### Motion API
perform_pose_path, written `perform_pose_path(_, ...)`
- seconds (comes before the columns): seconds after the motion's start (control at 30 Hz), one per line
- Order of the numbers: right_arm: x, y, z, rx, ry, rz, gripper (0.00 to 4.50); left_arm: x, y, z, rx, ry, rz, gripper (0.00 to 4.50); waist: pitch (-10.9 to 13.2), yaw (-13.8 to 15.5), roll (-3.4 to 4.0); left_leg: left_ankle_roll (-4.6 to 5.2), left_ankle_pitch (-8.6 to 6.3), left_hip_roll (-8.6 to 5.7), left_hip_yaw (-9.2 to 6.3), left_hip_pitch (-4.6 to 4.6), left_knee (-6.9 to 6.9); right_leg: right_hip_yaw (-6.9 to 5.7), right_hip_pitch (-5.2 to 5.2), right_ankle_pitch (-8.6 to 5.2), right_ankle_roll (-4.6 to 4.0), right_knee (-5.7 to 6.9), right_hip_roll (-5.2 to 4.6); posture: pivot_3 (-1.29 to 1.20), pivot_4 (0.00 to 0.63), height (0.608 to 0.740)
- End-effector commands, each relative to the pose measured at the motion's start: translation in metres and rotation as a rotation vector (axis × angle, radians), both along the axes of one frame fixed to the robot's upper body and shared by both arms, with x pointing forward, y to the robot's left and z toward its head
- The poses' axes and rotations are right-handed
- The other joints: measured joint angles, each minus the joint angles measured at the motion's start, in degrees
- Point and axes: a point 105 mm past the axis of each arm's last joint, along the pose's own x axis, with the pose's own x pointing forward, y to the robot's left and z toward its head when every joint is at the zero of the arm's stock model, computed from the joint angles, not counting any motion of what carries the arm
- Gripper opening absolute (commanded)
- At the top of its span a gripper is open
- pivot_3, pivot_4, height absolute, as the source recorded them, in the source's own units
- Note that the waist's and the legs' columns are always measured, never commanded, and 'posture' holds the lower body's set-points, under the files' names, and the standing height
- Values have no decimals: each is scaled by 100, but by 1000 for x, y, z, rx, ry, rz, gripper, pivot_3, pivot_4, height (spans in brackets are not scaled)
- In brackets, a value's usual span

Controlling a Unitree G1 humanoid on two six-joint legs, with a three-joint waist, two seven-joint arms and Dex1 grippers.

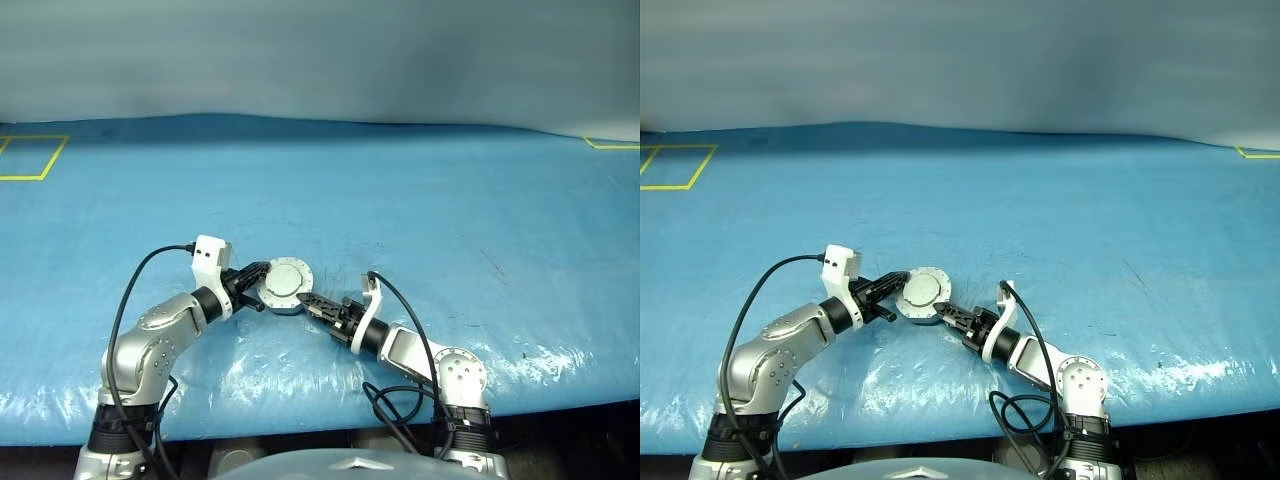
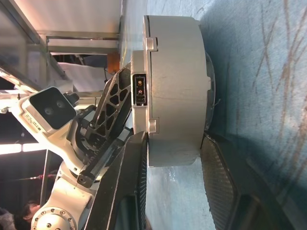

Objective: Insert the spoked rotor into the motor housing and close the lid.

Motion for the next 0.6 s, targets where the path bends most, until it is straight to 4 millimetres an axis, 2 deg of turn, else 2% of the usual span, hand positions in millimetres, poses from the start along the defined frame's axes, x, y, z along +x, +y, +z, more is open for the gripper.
perform_pose_path(0.03,-4,21,-2,53,41,26,1283,-6,-9,-4,-13,22,-47,0,0,0,0,0,0,0,0,0,0,0,0,0,0,0,0,0,150,740)
perform_pose_path(0.37,-5,22,-1,50,35,23,1283,-6,-9,-2,-21,11,-37,0,0,-1,0,0,0,0,0,0,0,0,-1,0,0,0,0,0,150,740)
perform_pose_path(0.5,-5,20,2,62,29,10,1283,0,3,10,-83,-25,44,0,1,1,0,0,0,0,0,-2,0,0,-2,0,0,0,0,0,150,740)
perform_pose_path(0.6,-3,17,6,84,17,-14,1283,5,20,27,-241,-69,170,0,2,10,0,0,0,0,0,-8,3,-1,-3,1,1,-1,-1,0,150,740)
